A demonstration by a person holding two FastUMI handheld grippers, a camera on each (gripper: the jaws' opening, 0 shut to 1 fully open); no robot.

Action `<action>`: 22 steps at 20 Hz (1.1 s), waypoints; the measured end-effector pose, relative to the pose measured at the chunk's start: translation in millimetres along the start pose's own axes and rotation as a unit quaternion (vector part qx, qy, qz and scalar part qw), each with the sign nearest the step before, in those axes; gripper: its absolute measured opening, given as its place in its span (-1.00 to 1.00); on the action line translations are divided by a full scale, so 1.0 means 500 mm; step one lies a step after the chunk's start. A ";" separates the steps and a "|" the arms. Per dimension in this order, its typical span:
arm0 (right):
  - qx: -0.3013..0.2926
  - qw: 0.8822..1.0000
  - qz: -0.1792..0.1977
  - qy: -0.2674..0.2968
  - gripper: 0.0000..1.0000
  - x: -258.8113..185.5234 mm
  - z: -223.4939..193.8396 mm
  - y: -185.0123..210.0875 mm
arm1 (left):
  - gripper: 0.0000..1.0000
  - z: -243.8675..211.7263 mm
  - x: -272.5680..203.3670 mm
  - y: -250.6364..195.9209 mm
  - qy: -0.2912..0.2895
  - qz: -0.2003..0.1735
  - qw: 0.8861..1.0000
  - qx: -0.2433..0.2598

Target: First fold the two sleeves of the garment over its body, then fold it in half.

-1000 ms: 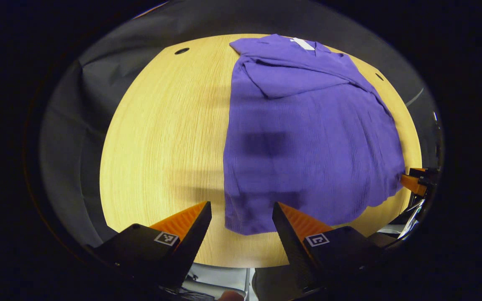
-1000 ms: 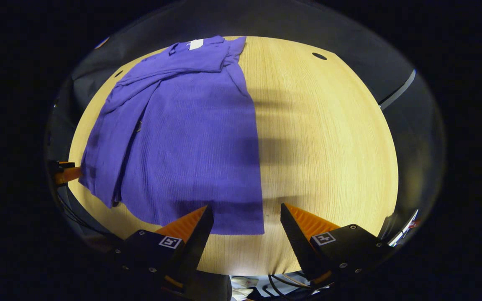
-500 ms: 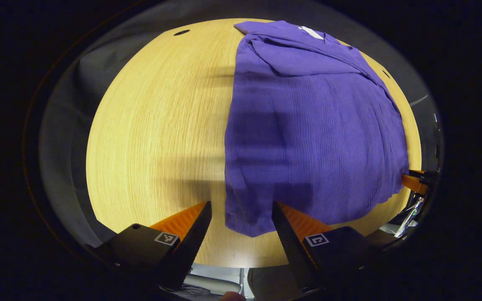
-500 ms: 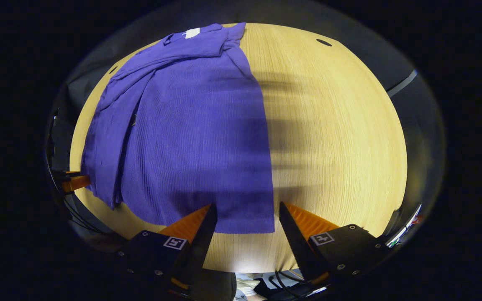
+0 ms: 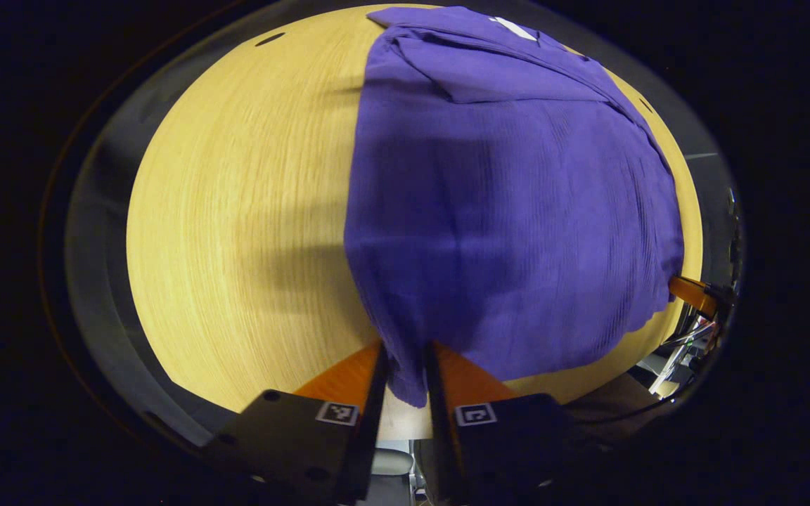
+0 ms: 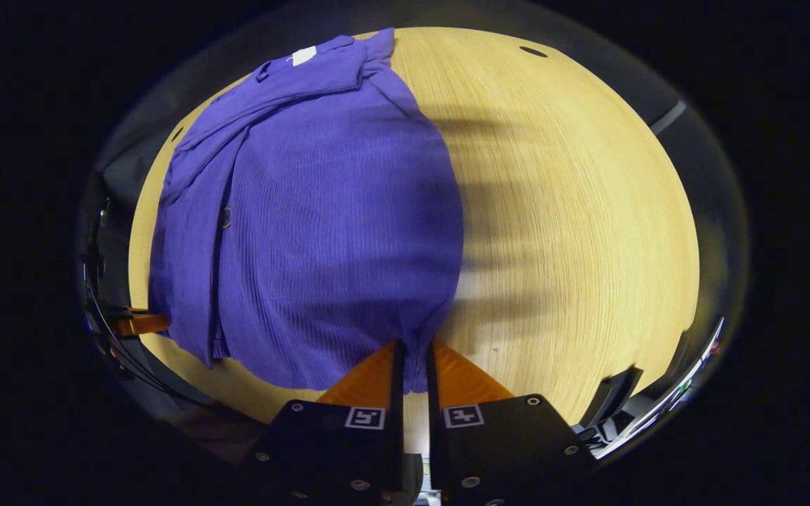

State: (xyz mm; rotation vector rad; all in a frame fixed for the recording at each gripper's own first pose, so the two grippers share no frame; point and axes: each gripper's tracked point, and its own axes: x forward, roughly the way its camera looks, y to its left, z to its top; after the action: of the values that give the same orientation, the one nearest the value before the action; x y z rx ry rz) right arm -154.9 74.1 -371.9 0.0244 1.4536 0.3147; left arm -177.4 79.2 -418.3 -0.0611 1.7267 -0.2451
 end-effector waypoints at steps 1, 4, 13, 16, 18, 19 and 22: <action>0.006 1.000 0.008 0.000 -0.72 0.000 -0.001 0.004 | -0.55 -0.004 -0.001 -0.004 0.003 -0.005 1.000 -0.007; 0.036 0.999 0.021 -0.006 -0.84 -0.001 0.006 0.005 | -0.85 -0.001 -0.006 0.001 0.001 -0.006 1.000 -0.011; 0.023 0.996 0.047 -0.074 -0.87 -0.126 0.107 0.052 | -0.87 0.087 -0.160 -0.032 -0.081 -0.028 0.996 0.008; 0.006 0.993 0.058 -0.105 -0.88 -0.182 0.164 0.076 | -0.87 0.130 -0.220 -0.050 -0.113 -0.034 0.993 0.023; -0.003 0.990 0.063 -0.123 -0.87 -0.211 0.199 0.090 | -0.87 0.166 -0.247 -0.056 -0.132 -0.034 0.990 0.026; -0.006 0.989 0.069 -0.130 -0.87 -0.227 0.217 0.099 | -0.87 0.182 -0.262 -0.056 -0.141 -0.034 0.989 0.029; -0.014 0.986 0.077 -0.150 -0.87 -0.263 0.265 0.111 | -0.87 0.235 -0.306 -0.058 -0.165 -0.033 0.985 0.035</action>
State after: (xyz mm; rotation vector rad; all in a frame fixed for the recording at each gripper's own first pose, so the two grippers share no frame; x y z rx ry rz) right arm -47.5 120.7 -216.4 0.1552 1.1508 0.4384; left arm -38.6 63.0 -281.9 -0.1015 1.3865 -0.3250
